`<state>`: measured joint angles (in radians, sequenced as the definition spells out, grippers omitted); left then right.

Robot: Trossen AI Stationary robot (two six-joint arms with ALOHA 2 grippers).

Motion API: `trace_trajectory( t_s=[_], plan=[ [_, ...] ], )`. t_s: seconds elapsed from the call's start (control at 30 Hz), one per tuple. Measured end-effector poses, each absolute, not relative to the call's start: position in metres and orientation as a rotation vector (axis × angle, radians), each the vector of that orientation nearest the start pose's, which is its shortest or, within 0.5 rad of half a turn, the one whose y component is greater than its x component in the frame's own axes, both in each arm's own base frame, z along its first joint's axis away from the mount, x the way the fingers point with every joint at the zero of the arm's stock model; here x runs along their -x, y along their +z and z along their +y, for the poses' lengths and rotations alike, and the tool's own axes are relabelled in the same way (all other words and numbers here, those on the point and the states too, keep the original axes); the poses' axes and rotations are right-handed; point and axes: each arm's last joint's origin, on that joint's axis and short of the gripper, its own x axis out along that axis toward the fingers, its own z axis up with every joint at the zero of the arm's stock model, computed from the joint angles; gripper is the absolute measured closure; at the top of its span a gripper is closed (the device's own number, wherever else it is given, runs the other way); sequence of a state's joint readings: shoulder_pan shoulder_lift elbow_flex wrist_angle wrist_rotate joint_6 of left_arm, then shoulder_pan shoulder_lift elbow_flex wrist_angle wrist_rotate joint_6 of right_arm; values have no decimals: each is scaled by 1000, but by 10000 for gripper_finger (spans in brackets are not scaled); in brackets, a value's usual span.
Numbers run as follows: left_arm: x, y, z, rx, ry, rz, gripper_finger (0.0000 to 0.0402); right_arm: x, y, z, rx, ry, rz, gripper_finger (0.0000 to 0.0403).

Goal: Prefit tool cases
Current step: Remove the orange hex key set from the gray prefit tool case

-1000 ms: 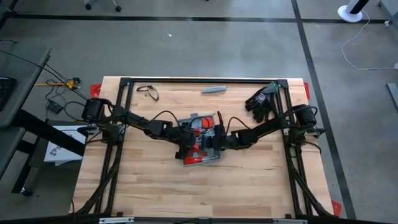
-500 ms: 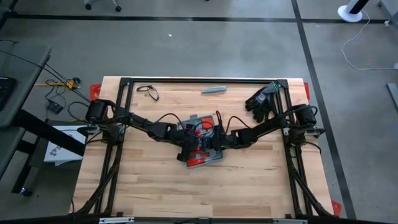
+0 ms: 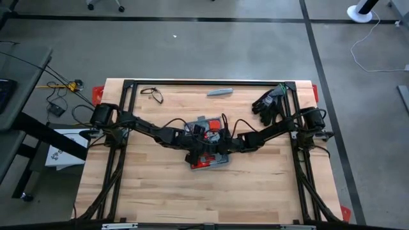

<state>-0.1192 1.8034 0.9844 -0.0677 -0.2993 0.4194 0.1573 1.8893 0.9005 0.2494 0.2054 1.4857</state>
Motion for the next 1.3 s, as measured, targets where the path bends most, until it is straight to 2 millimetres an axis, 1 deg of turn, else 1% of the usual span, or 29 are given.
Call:
trace_trajectory(
  t_s=[0.17, 0.3, 0.43, 0.5, 0.57, 0.63, 0.73, 0.77, 0.8, 0.9, 1.03, 1.13, 1.3],
  plan=[
    [-351, 149, -32, -584, -12, 905, 186, -355, 118, 52, -1285, -551, 550, 346],
    [-351, 148, -30, -555, -54, 903, 187, -355, 118, 54, -1282, -550, 551, 346],
    [-350, 147, -31, -519, -122, 905, 204, -355, 118, 55, -1280, -544, 554, 346],
    [-349, 147, -32, -508, -145, 912, 223, -355, 118, 55, -1278, -543, 554, 346],
    [-347, 145, -32, -492, -156, 933, 251, -355, 118, 55, -1278, -543, 554, 346],
    [-344, 143, -32, -474, -156, 976, 289, -356, 120, 56, -1286, -528, 539, 346],
    [-341, 142, -28, -432, -151, 1019, 363, -357, 121, 56, -1283, -531, 527, 346],
    [-340, 140, -27, -413, -155, 1035, 380, -356, 121, 56, -1277, -541, 520, 346],
    [-339, 140, -25, -393, -145, 1044, 387, -356, 121, 56, -1275, -545, 515, 346],
    [-339, 140, -19, -339, -111, 1055, 387, -356, 121, 56, -1270, -556, 499, 346],
    [-337, 147, -15, -283, -92, 1062, 392, -357, 122, 57, -1273, -548, 489, 346],
    [-336, 160, -12, -260, -59, 1068, 392, -358, 124, 62, -1282, -510, 471, 346],
    [-335, 189, -2, -181, -49, 990, 392, -356, 133, 70, -1251, -531, 395, 346]
  ],
)
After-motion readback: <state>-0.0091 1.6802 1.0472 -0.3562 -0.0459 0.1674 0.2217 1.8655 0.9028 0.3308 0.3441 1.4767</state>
